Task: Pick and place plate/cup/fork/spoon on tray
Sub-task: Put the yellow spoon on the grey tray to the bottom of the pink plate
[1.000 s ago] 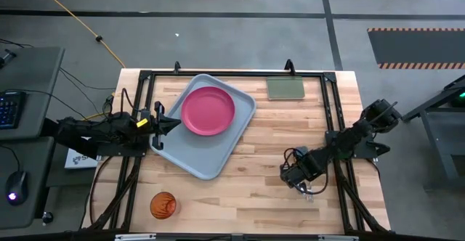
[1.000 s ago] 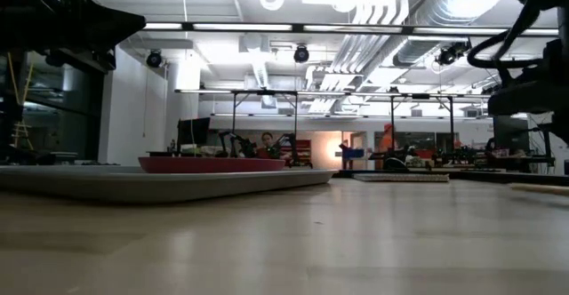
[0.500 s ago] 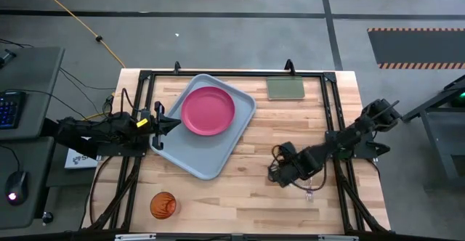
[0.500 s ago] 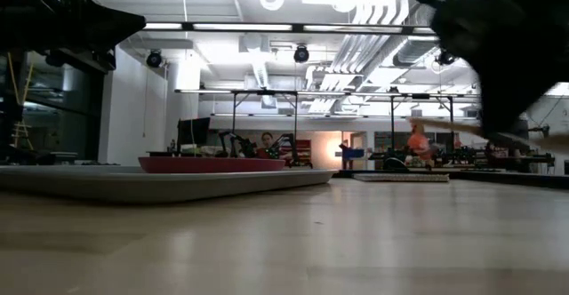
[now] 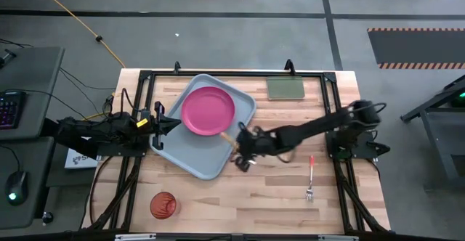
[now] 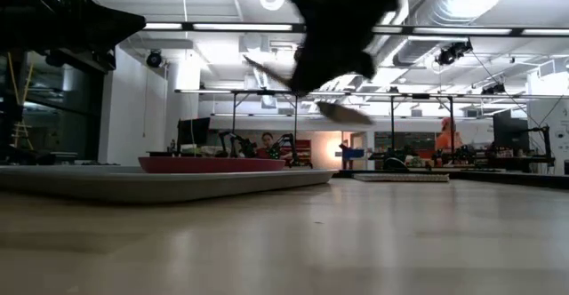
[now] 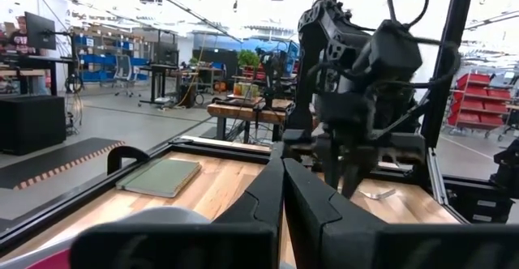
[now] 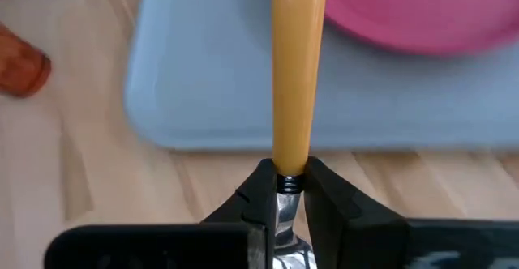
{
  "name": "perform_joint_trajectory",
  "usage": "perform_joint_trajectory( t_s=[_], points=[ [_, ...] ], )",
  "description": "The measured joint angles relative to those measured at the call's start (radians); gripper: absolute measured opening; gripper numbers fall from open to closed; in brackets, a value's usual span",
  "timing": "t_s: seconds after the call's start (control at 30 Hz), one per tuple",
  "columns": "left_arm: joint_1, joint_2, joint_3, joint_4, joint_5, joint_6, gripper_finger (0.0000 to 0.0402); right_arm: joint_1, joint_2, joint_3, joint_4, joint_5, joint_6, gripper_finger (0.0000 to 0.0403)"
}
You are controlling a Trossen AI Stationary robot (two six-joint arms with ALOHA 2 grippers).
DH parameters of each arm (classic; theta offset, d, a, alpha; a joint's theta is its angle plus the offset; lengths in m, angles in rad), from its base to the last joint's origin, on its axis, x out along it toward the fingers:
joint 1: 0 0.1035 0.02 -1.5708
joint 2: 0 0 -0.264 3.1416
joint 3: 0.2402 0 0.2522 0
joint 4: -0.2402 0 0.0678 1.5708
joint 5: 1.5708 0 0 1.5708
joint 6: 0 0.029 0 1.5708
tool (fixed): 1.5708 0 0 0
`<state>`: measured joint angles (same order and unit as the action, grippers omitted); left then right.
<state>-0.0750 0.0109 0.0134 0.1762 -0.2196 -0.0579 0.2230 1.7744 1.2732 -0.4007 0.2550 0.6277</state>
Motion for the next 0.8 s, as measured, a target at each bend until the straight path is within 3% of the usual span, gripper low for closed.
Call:
perform_joint_trajectory(
  t_s=[0.23, 0.37, 0.57, 0.8],
  points=[
    [0.0, 0.0, 0.0, 0.0, 0.0, 0.001, 0.0003, -0.059, 0.279, 0.339, -0.036, -0.078, -0.308, 0.0033],
    [0.0, 0.0, 0.0, 0.0, 0.0, 0.001, 0.0003, -0.084, 0.413, 0.512, -0.044, -0.109, -0.406, 0.0033],
    [0.0, 0.0, 0.0, 0.0, 0.0, 0.0, 0.0003, -0.118, 0.569, 0.681, -0.051, -0.161, -0.426, 0.0033],
    [0.0, 0.0, 0.0, 0.0, 0.0, 0.001, 0.0003, -0.147, 0.636, 0.722, -0.034, -0.179, -0.357, 0.0036]
  ],
)
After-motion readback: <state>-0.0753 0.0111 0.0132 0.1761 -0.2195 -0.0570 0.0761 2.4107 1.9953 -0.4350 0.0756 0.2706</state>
